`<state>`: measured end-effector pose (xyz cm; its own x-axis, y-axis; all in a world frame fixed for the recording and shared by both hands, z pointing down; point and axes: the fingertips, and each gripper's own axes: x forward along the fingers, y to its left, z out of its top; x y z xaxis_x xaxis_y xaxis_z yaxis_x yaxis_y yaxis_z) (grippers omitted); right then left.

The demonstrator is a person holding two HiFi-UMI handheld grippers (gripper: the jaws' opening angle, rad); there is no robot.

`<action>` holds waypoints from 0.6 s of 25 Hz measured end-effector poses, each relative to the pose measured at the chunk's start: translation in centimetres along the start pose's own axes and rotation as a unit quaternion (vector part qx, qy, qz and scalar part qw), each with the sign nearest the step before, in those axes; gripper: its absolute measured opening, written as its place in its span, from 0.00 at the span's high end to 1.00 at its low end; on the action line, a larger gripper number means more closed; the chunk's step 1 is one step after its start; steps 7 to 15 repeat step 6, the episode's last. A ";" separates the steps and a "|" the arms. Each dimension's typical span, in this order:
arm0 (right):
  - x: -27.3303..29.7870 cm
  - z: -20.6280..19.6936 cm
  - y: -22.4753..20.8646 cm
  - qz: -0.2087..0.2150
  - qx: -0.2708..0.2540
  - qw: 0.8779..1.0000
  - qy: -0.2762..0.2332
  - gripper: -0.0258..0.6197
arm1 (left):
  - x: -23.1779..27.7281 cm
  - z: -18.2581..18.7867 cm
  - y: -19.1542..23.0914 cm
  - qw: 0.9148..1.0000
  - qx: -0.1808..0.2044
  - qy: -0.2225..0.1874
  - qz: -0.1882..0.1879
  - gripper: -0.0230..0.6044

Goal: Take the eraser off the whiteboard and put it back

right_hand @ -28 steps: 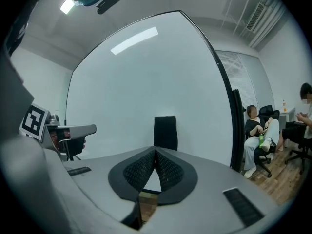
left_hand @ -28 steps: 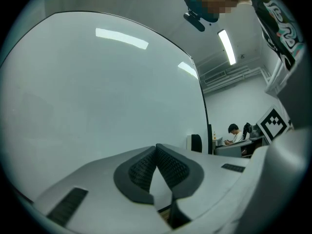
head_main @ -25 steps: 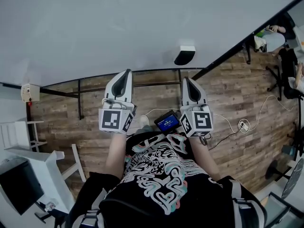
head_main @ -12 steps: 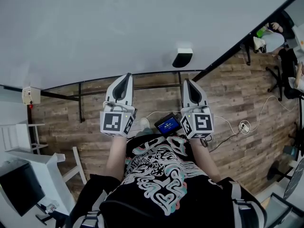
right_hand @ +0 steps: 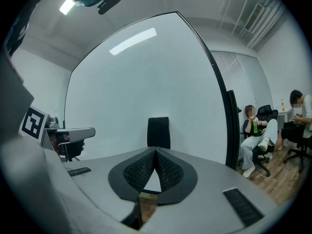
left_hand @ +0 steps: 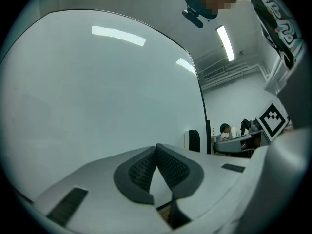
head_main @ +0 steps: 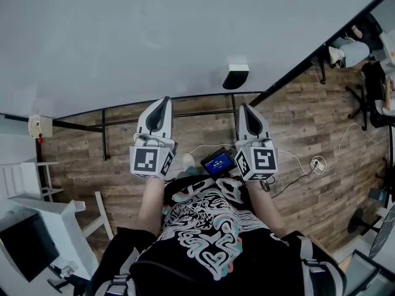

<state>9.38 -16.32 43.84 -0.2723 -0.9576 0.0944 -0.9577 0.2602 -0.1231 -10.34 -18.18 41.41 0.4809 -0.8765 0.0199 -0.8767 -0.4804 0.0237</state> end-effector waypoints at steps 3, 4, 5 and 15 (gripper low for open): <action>0.2 0.0 -0.1 -0.001 0.001 1.000 -0.001 0.92 | 0.1 -0.2 0.1 1.000 -0.002 0.000 0.001 0.93; 0.2 0.0 -0.2 -0.002 0.001 1.000 -0.001 0.92 | 0.2 -0.2 0.1 1.000 -0.002 0.002 0.001 0.93; 0.3 0.0 -0.2 -0.002 0.001 1.000 -0.001 0.92 | 0.3 -0.2 0.2 1.000 -0.002 0.003 0.001 0.93; 0.4 0.0 -0.3 -0.002 0.001 1.000 -0.001 0.92 | 0.3 -0.2 0.2 1.000 -0.002 0.005 0.001 0.93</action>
